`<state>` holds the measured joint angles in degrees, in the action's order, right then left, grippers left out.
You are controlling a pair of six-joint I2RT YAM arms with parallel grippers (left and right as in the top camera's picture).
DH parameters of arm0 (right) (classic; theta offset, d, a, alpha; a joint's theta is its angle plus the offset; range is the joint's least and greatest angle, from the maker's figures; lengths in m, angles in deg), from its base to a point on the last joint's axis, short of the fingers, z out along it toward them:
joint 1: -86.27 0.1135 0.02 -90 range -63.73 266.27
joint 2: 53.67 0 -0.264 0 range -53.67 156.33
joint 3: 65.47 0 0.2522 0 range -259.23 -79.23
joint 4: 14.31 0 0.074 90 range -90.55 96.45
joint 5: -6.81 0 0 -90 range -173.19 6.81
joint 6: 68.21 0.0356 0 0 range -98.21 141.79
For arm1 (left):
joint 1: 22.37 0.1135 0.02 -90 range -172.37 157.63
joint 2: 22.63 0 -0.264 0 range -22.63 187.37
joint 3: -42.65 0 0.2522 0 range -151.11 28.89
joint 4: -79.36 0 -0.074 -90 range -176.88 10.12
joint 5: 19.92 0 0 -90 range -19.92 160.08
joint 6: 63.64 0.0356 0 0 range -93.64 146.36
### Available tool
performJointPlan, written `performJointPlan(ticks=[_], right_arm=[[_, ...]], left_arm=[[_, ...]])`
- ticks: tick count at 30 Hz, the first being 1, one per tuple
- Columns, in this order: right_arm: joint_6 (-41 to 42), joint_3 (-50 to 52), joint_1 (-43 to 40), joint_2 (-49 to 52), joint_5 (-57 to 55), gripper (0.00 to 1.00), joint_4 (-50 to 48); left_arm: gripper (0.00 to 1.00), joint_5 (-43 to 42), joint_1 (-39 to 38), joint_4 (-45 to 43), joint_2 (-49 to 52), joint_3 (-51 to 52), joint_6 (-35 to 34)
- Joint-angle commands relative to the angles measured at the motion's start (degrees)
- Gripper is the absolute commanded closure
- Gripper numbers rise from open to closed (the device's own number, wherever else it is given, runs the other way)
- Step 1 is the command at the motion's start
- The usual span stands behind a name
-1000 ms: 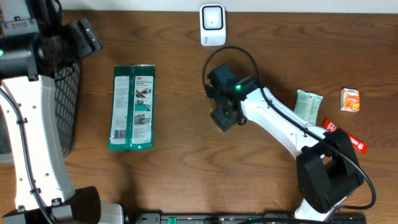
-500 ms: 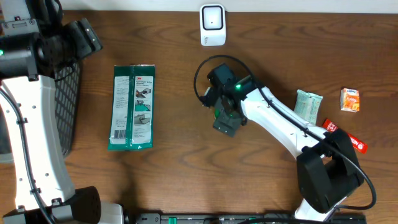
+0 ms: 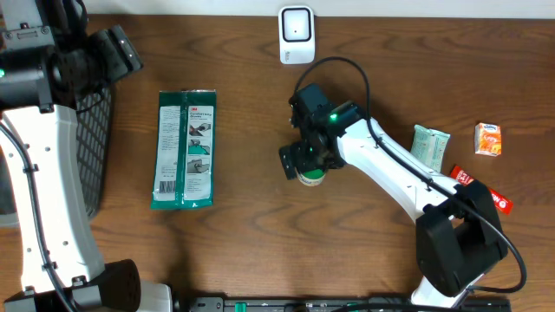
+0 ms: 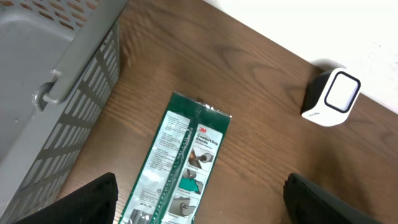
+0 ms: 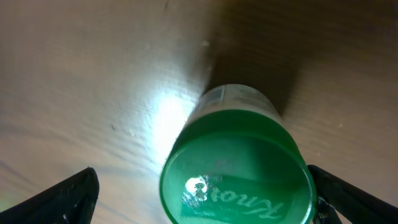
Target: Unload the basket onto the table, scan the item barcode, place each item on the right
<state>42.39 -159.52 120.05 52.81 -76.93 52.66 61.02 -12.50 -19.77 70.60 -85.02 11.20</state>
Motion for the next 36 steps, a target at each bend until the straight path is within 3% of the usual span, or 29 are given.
performJointPlan(ticks=[1, 7, 11, 12, 14, 19, 21, 26, 31, 36], right_arm=[[18.0, 0.1, 0.5, 0.0, -0.4, 0.01, -0.2], [30.5, 0.4, 1.6, 0.0, -0.9, 0.01, 1.9], [31.2, 0.5, 2.1, 0.0, -3.8, 0.02, 2.1], [31.2, 0.5, 2.2, 0.0, -4.7, 0.10, 2.1], [31.2, 0.5, 2.2, 0.0, -6.1, 0.15, 2.5], [30.9, 0.5, 2.2, 0.0, -10.6, 0.19, 5.1], [29.0, 0.5, 2.2, 0.0, -12.6, 0.22, 5.9], [25.9, 0.5, 2.2, 0.0, -12.7, 0.47, 6.2], [24.2, 0.5, 2.2, 0.0, -12.3, 0.43, 6.2], [9.6, 0.5, 2.2, 0.0, -12.3, 0.46, 6.4]], left_arm=[[0.15, -0.3, 0.2, 0.2, 0.2, -0.3, 0.5], [0.15, -0.3, 0.2, 0.2, 0.2, -0.3, 0.5], [0.15, -0.3, 0.2, 0.2, 0.2, -0.3, 0.5], [0.15, -0.3, 0.2, 0.2, 0.2, -0.3, 0.5], [0.15, -0.3, 0.2, 0.2, 0.2, -0.3, 0.5], [0.15, -0.3, 0.2, 0.2, 0.2, -0.3, 0.5], [0.15, -0.3, 0.2, 0.2, 0.2, -0.3, 0.5], [0.15, -0.3, 0.2, 0.2, 0.2, -0.3, 0.5], [0.15, -0.3, 0.2, 0.2, 0.2, -0.3, 0.5], [0.15, -0.3, 0.2, 0.2, 0.2, -0.3, 0.5]])
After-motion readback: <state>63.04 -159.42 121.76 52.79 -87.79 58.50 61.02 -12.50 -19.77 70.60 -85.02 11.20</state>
